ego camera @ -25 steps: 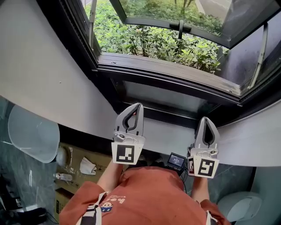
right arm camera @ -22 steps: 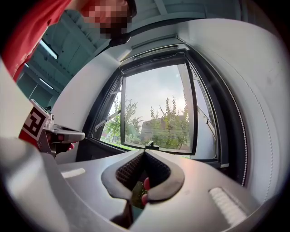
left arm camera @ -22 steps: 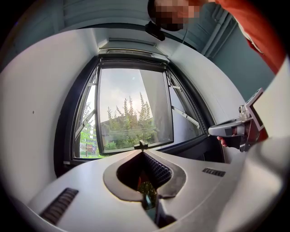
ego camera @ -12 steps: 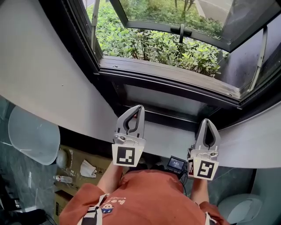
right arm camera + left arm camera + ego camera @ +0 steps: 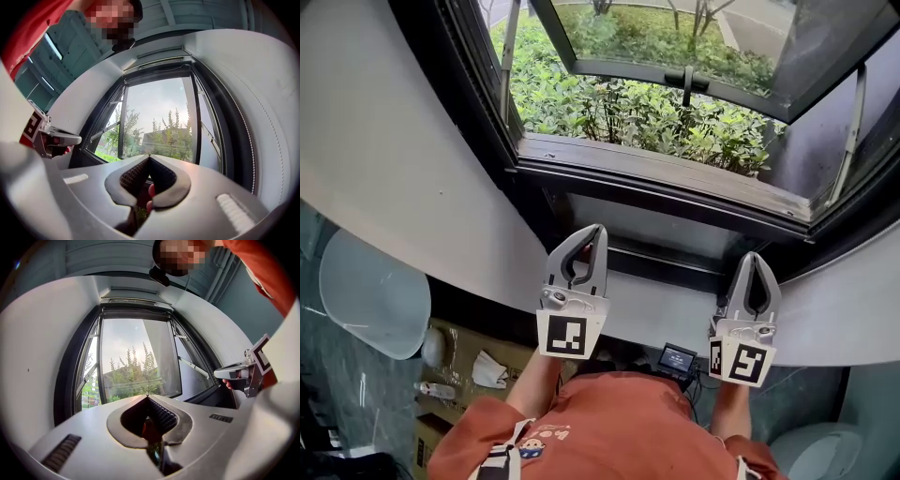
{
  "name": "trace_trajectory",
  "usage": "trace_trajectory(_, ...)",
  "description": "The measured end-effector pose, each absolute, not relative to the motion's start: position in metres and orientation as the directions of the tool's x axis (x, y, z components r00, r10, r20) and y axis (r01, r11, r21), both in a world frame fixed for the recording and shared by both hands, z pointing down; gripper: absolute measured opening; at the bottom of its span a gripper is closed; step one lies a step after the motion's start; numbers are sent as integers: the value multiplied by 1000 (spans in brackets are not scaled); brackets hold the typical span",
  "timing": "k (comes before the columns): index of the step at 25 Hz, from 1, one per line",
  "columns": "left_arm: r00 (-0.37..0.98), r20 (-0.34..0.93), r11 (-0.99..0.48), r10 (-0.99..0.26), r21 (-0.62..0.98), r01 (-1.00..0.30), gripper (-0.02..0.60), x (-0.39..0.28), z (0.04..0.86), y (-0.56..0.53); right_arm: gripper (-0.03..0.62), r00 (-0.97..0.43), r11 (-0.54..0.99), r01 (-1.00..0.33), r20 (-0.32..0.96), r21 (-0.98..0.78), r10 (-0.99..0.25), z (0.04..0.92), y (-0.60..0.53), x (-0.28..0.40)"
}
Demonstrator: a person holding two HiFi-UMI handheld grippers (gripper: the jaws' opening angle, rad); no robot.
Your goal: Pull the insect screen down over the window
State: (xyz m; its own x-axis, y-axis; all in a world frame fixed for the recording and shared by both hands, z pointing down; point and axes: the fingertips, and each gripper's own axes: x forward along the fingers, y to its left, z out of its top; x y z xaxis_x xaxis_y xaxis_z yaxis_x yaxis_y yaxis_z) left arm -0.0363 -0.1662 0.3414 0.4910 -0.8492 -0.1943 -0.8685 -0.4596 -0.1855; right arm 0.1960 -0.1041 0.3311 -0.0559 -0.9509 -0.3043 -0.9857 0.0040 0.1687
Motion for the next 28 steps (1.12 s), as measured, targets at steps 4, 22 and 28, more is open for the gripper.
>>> trace_trajectory(4, 493, -217, -457, -843, -196, -868, 6, -37, 332, -168, 11, -57, -6, -983, -340, 182, -939, 317, -106, 197)
trace_trajectory(22, 489, -380, -418, -785, -258, -871, 6, -21, 258, -188, 11, -69, -59, -972, -519, 226, -852, 238, -124, 195)
trace_trajectory(28, 483, -429, -406, -763, -265, -875, 6, -12, 231, -194, 11, -69, -78, -971, -581, 225, -811, 206, -130, 194)
